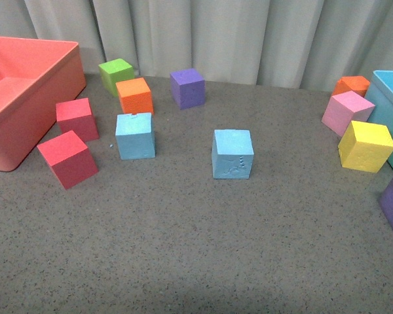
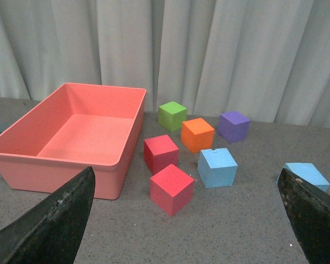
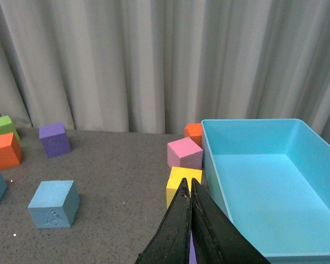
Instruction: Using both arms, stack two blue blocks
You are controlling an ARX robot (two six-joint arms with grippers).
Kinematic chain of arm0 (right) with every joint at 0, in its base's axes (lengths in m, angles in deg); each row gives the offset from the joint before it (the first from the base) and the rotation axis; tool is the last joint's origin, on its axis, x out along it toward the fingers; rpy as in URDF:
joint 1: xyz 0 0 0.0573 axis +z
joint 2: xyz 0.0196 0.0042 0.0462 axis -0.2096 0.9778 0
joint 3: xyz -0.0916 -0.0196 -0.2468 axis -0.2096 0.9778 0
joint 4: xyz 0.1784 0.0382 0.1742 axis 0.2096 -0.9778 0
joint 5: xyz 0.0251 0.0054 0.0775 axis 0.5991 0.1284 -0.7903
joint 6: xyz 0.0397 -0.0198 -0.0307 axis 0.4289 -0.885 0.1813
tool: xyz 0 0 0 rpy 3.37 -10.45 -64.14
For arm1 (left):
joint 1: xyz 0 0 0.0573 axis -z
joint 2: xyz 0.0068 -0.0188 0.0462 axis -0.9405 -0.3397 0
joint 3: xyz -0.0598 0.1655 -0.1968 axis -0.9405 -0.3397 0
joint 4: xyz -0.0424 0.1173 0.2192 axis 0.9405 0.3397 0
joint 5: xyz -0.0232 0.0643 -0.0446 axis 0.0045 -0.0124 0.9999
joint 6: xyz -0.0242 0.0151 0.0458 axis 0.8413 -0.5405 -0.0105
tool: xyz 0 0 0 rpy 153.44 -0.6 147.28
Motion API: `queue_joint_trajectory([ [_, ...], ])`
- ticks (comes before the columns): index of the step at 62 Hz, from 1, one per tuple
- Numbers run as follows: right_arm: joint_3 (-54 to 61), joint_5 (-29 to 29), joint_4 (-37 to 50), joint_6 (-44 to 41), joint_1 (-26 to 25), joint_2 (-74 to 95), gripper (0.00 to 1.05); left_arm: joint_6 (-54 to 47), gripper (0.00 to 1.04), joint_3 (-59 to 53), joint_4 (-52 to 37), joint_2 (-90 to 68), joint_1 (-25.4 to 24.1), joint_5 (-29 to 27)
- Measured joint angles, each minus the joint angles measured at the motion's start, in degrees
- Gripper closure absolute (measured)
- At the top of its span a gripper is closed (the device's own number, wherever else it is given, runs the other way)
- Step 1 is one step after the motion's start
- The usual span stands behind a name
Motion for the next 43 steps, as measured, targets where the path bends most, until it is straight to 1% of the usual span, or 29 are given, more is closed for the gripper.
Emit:
queue_joint_trajectory([
  [18, 0.31, 0.0, -9.97, 0.02, 0.0, -10.8, 1.04, 0.0, 0.07, 0.0, 0.0, 0.0, 0.0, 0.0],
  [43, 0.31, 0.0, -19.61, 0.02, 0.0, -20.74, 1.04, 0.0, 0.07, 0.0, 0.0, 0.0, 0.0, -0.02],
])
